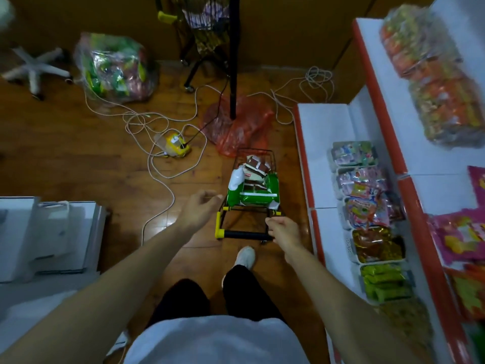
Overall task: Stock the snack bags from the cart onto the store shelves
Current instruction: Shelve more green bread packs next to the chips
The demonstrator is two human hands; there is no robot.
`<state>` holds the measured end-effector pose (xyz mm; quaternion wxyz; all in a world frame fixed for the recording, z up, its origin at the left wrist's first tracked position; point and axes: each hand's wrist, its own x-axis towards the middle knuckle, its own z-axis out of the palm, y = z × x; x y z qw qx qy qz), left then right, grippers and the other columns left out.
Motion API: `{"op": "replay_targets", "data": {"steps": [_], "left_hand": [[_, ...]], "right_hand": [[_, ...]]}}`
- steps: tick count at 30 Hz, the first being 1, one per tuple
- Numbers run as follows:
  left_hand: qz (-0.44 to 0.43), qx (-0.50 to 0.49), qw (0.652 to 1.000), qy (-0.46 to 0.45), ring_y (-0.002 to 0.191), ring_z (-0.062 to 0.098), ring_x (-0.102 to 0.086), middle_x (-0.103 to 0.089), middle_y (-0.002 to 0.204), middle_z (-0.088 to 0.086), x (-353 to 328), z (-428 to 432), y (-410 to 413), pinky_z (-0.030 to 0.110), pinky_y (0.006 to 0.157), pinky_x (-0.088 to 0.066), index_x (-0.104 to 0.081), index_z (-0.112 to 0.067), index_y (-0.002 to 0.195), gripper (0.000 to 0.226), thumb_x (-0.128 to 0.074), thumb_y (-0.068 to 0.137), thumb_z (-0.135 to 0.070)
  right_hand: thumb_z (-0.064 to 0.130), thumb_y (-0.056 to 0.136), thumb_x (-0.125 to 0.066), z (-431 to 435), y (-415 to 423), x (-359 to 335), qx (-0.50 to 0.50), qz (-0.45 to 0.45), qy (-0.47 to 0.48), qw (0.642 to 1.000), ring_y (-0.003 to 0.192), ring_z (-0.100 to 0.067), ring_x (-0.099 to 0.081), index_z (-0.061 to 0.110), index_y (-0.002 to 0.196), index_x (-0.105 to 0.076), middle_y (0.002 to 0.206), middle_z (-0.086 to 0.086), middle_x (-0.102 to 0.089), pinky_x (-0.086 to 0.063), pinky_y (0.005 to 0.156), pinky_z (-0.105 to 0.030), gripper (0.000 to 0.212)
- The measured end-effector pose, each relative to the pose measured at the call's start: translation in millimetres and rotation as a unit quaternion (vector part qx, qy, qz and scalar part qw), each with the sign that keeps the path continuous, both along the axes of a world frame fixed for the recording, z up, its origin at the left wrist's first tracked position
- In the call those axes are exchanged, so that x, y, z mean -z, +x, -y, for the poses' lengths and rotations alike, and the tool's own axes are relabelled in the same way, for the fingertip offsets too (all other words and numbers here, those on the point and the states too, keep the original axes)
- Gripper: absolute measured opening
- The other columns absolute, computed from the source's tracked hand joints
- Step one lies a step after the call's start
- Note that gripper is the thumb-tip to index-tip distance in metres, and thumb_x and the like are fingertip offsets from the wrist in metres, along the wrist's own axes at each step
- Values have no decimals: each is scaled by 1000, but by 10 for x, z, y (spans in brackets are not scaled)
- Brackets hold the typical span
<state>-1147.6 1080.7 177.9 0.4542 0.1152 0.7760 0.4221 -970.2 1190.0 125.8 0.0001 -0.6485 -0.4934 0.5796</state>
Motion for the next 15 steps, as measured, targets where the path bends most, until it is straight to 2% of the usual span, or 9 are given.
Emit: {"op": "replay_targets", "data": {"steps": [4,8,11,15], "left_hand": [[25,9,999,-48,98,22,-60,-63,103,5,246,-116,-187,29,80,-40,-58,-14,111,22,-55,93,-26],[44,20,996,-80,89,20,-56,-61,97,6,540,-301,-378,28,69,-39,-58,-9,112,22,-55,93,-21],[67,56,991,-99,86,20,-54,-60,98,8,665,-441,-567,26,63,-39,-58,-9,113,22,-56,93,-19],[71,104,984,-123,89,23,-56,-60,103,10,904,-634,-845,29,76,-38,-58,-13,107,35,-65,80,-34]], "right_hand": [[26,90,-63,-278,-159,62,-83,48,40,995,108,-22,-59,7,113,-60,116,-8,-64,-45,90,-29,30],[28,91,-61,-446,-235,208,-208,99,81,970,112,-24,-58,9,120,-57,121,-9,-62,-47,93,-34,35],[30,91,-61,-525,-344,273,-237,130,93,958,112,-26,-57,11,123,-56,121,-9,-59,-49,93,-37,38],[31,92,-60,-640,-545,392,-271,148,113,944,113,-25,-54,15,130,-50,129,-6,-49,-46,91,-35,42]]}}
